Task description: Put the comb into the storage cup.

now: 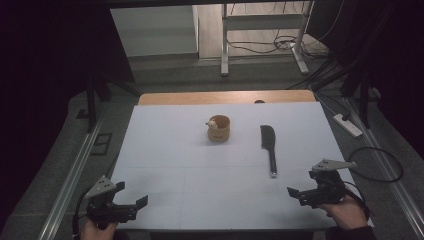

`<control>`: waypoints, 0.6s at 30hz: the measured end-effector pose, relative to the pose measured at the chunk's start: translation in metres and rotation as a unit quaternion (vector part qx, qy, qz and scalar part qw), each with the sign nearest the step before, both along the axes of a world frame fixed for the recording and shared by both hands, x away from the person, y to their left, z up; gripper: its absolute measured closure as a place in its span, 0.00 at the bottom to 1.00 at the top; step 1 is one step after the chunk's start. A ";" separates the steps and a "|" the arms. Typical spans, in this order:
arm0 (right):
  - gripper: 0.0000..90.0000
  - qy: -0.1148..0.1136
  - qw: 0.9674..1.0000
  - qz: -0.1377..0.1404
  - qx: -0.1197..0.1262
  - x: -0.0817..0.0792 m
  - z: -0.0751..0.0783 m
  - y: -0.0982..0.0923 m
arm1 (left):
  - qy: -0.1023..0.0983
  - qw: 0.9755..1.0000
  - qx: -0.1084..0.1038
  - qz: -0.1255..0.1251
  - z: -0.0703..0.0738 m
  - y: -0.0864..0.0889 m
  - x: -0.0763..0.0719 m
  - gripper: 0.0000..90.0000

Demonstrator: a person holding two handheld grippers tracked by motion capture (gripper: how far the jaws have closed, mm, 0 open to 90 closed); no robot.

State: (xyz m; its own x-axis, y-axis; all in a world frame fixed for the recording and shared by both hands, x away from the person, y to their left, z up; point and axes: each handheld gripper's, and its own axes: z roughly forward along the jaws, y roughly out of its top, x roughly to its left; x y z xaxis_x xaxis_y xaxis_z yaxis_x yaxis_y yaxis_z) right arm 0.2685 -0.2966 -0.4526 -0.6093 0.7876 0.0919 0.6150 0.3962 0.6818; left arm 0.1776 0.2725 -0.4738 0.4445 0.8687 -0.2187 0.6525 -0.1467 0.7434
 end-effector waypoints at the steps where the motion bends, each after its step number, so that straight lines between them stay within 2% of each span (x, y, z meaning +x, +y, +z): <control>1: 0.00 -0.002 1.000 0.001 -0.002 0.001 0.000 0.001 | 0.000 1.000 0.000 0.000 0.000 0.000 0.000 0.00; 9: 0.00 -0.008 1.000 0.015 -0.001 0.006 0.003 0.006 | -0.001 1.000 -0.002 0.001 0.000 0.000 0.000 0.00; 18: 0.00 -0.008 1.000 0.008 -0.003 0.014 0.005 0.007 | 0.001 1.000 -0.001 0.000 0.000 0.000 0.000 0.00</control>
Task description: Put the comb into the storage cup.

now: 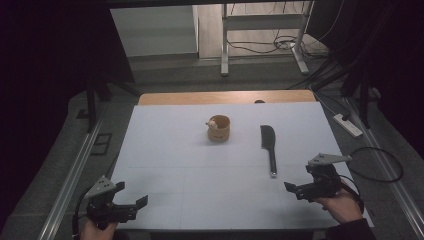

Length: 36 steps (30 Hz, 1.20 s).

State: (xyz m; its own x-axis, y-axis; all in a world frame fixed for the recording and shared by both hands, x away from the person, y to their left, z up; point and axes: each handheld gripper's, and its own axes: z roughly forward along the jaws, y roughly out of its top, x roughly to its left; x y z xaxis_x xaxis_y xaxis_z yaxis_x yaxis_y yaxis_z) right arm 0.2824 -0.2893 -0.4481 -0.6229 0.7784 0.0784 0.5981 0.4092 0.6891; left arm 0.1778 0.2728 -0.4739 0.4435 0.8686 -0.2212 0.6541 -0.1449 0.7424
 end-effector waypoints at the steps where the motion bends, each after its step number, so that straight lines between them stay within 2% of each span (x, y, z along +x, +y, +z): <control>1: 0.00 0.001 1.000 -0.002 -0.001 0.003 0.000 0.001 | 0.000 1.000 0.000 0.000 0.000 0.000 0.000 0.00; 14: 0.00 0.002 1.000 0.003 -0.003 0.017 0.002 0.007 | 0.000 1.000 -0.004 0.000 0.000 0.001 0.000 0.00; 25: 0.00 0.002 1.000 -0.004 -0.025 0.029 0.001 0.011 | 0.001 1.000 -0.002 0.001 0.000 0.000 0.000 0.00; 36: 0.00 0.015 0.999 -0.004 -0.043 0.044 -0.002 0.019 | 0.001 1.000 -0.002 0.002 0.000 0.000 0.000 0.00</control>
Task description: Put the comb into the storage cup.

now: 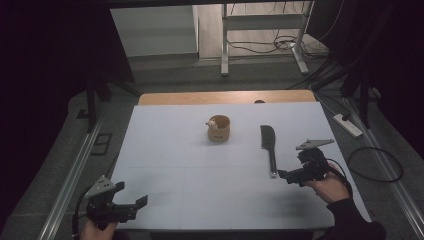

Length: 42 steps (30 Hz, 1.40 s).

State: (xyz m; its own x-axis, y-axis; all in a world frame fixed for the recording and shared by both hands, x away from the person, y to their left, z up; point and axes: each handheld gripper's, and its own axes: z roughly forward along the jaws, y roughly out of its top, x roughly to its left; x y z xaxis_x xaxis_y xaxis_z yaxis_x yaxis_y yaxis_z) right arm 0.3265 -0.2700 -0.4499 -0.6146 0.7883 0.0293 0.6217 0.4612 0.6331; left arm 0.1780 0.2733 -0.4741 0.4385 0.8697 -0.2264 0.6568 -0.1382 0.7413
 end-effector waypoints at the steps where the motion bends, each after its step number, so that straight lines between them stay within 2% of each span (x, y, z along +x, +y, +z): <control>1: 0.00 -0.001 1.000 -0.002 -0.003 0.003 0.000 0.001 | 0.000 1.000 0.000 0.000 0.000 0.000 0.000 0.00; 6: 0.00 0.003 1.000 -0.006 -0.002 0.009 -0.001 0.005 | 0.000 1.000 0.000 0.001 0.000 0.000 0.000 0.00; 17: 0.00 0.016 1.000 -0.008 -0.017 0.022 -0.003 0.018 | 0.002 1.000 -0.001 0.002 0.000 0.000 0.000 0.00; 42: 0.00 0.040 0.998 0.004 -0.040 0.050 -0.007 0.045 | 0.002 1.000 0.002 0.001 0.000 0.000 0.000 0.00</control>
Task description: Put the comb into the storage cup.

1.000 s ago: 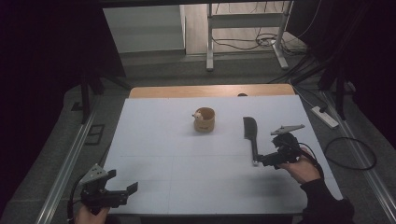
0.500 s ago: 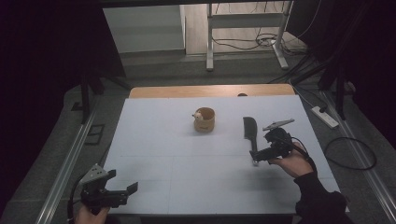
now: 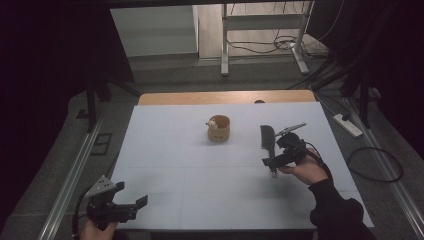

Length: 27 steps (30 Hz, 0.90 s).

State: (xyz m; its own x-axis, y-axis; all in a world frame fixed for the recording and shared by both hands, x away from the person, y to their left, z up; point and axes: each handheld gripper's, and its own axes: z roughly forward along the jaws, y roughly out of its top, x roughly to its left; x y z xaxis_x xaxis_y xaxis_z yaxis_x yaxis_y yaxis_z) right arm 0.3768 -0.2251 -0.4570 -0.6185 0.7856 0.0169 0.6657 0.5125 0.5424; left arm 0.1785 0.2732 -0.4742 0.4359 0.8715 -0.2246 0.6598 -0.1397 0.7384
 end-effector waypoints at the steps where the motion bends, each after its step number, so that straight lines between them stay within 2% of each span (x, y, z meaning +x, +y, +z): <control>1: 0.00 0.000 1.000 -0.002 0.000 0.002 0.000 0.002 | 0.000 1.000 0.000 0.000 0.000 0.000 0.000 0.00; 7: 0.00 0.004 1.000 -0.002 0.001 0.008 -0.002 0.006 | 0.000 1.000 0.000 0.001 0.000 0.000 0.000 0.00; 10: 0.00 0.004 1.000 0.000 -0.007 0.011 -0.003 0.010 | 0.000 1.000 -0.001 0.001 0.000 0.000 0.000 0.00; 13: 0.07 -0.006 1.000 0.003 -0.010 0.013 -0.003 0.012 | 0.000 1.000 0.000 0.000 0.000 0.000 0.000 0.00; 15: 0.16 -0.014 1.000 0.002 -0.010 0.014 -0.002 0.013 | 0.000 1.000 -0.001 0.000 0.000 0.000 0.000 0.00; 16: 0.29 -0.016 1.000 0.006 -0.009 0.015 -0.001 0.012 | 0.000 1.000 -0.001 0.001 0.000 0.000 0.000 0.00; 17: 0.36 -0.015 1.000 0.008 -0.010 0.016 0.000 0.012 | 0.000 1.000 -0.001 0.001 0.000 0.000 0.000 0.00; 18: 0.36 -0.015 1.000 0.008 -0.010 0.016 0.000 0.012 | 0.000 1.000 -0.001 0.001 0.000 0.000 0.000 0.00; 19: 0.50 -0.006 1.000 0.019 -0.007 0.018 0.000 0.012 | 0.000 1.000 -0.001 0.001 0.000 0.000 0.000 0.00; 20: 0.50 -0.006 1.000 0.019 -0.007 0.018 0.000 0.012 | 0.000 1.000 -0.001 0.001 0.000 0.000 0.000 0.00; 21: 0.63 -0.002 1.000 0.025 -0.004 0.020 0.000 0.012 | 0.000 1.000 -0.001 0.000 0.000 0.000 0.000 0.00; 22: 0.63 -0.002 1.000 0.025 -0.004 0.020 0.000 0.012 | 0.000 1.000 -0.001 0.000 0.000 0.000 0.000 0.00; 23: 0.68 0.002 1.000 0.030 -0.003 0.021 0.000 0.013 | 0.000 1.000 -0.001 0.000 0.000 0.000 0.000 0.00; 25: 0.83 0.007 0.999 0.043 -0.006 0.024 -0.001 0.014 | 0.000 1.000 -0.001 0.000 0.000 0.000 0.000 0.00; 27: 0.93 0.011 0.999 0.045 -0.004 0.026 -0.002 0.015 | 0.000 1.000 -0.001 0.000 0.000 0.000 0.000 0.00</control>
